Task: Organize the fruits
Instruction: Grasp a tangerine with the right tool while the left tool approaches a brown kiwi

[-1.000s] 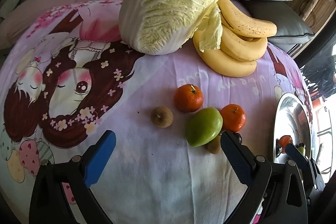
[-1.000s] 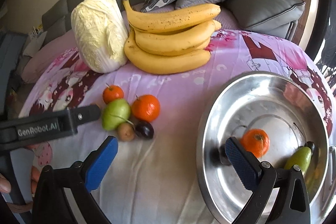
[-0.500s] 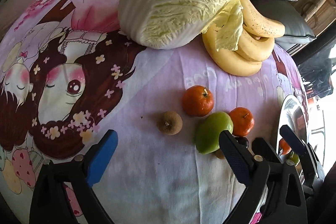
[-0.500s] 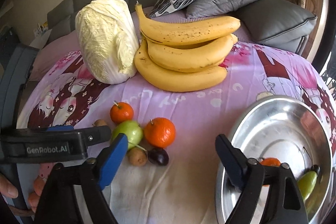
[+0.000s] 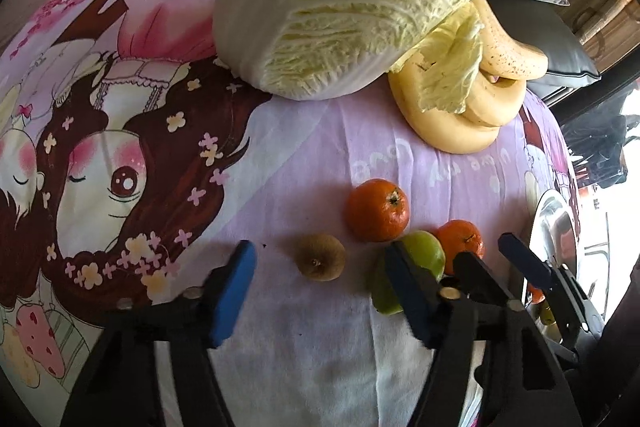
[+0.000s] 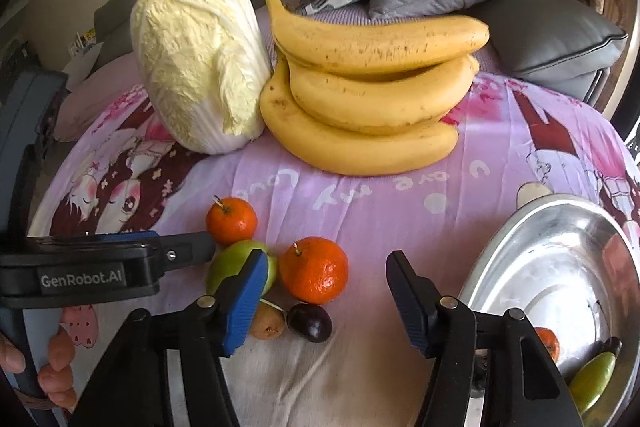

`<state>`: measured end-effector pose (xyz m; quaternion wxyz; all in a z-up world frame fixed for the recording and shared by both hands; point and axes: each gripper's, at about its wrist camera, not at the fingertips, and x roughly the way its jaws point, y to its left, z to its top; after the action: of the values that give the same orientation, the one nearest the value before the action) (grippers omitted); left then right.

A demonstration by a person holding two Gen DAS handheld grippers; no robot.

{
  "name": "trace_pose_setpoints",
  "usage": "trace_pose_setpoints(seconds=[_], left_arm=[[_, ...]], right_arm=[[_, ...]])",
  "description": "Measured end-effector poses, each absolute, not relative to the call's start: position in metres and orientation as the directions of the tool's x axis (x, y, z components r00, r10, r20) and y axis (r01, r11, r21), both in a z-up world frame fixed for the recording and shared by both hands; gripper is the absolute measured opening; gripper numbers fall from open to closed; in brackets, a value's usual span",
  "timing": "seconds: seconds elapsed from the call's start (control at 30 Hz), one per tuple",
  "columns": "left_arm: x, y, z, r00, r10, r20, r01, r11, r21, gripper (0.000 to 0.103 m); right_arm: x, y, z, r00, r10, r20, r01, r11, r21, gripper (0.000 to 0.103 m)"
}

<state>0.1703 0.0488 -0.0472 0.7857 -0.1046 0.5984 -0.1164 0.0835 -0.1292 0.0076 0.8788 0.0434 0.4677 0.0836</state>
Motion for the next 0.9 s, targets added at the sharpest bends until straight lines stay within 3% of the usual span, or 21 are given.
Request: trace_pose_setpoints(seconds=[0.23, 0.6, 0.9], left_arm=[[0.173, 0.057, -0.059, 0.252, -0.299, -0.921, 0.04, 0.954, -0.298, 0.055], [0.163, 0.05, -0.067, 0.256, -0.282, -0.925, 0.064, 0.959, -0.275, 0.031], [0.161, 0.043, -0.067, 0.266, -0.265, -0.927, 0.071, 0.964, -0.255, 0.028]], right_arm=[[0.088, -0.132, -0.005, 0.526, 0.195, -0.828, -0.092, 0.981, 0.173, 0.061], [0.088, -0.127, -0.01, 0.521, 0.229, -0.822, -0.111, 0.973, 0.201, 0.049], [0.087, -0.123, -0.012, 0.526, 0.237, -0.817, -0.119, 0.972, 0.205, 0.044]])
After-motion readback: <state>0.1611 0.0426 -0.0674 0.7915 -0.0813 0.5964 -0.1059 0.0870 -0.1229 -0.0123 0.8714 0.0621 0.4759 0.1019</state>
